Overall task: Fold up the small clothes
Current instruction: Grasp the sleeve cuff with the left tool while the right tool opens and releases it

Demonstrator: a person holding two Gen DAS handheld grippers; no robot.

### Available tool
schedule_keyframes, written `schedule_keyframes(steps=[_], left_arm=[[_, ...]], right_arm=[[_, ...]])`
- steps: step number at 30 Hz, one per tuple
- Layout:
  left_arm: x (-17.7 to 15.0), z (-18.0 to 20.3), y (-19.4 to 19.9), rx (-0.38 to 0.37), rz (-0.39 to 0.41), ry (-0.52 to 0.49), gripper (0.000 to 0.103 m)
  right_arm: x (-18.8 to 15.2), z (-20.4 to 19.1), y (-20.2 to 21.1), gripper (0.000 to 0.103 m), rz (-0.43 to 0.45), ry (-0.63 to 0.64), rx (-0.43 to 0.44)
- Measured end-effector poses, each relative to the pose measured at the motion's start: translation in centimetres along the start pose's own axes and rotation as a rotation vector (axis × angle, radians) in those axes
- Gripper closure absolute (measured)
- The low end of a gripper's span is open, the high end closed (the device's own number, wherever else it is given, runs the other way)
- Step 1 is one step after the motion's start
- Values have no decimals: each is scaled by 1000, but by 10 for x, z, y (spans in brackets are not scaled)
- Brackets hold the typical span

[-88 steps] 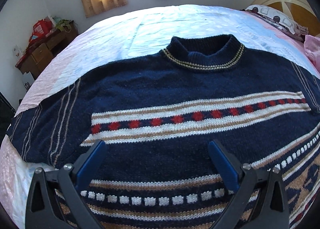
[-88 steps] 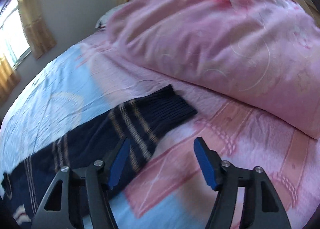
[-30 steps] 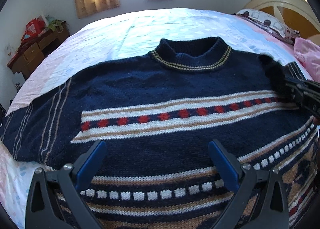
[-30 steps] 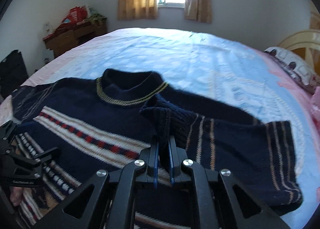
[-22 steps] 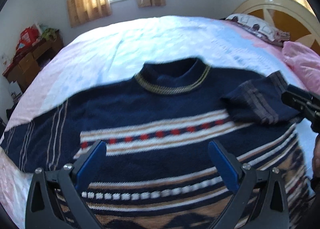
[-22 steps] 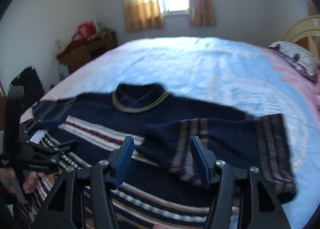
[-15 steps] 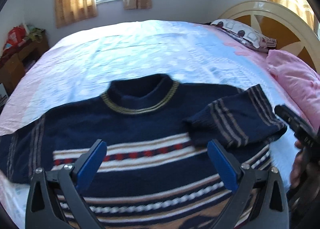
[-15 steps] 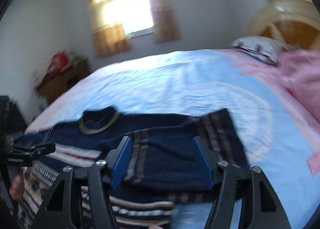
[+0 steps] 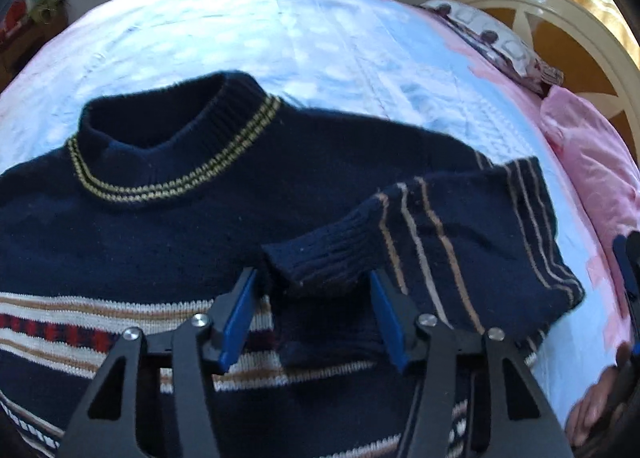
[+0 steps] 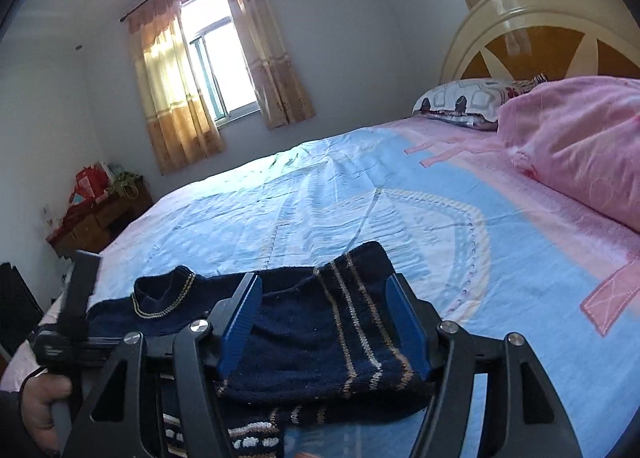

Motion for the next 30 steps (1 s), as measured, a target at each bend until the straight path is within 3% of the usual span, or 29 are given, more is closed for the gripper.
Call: schedule_keyframes(steps=[1, 2, 3, 5, 17, 24, 30], left_arm=[[-1, 0, 3, -1, 19, 5, 55], [-2, 1, 4, -10, 25, 7, 76], [-2, 2, 5, -16, 25, -1, 86], [-1, 2, 9, -24, 26, -19, 92], [20, -30, 109, -46, 173, -74, 95], [32, -71, 146, 15, 221, -69, 95], [27, -120, 158, 58, 210, -7, 95]], right_arm=[[0, 1, -1, 38, -2, -5, 2], [-1, 2, -2, 38, -4, -12, 3], [-2, 4, -1, 38, -6, -17, 1], [-3, 5, -1, 38, -3, -11, -7], [-10, 6, -4, 38, -5, -8, -15], [-14, -1, -1, 37, 4, 24, 1], [-15, -1, -3, 37, 2, 26, 1]])
Point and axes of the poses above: each gripper's, at about its wrist camera, not at the fingertips, and y roughly against the way its jaws point, z to its right, x to its top, the point moved 1 cm from there along -y, roughly the way its jaws point, and after that the axes turned 4 degrees about -x, right-handed, at the moved point
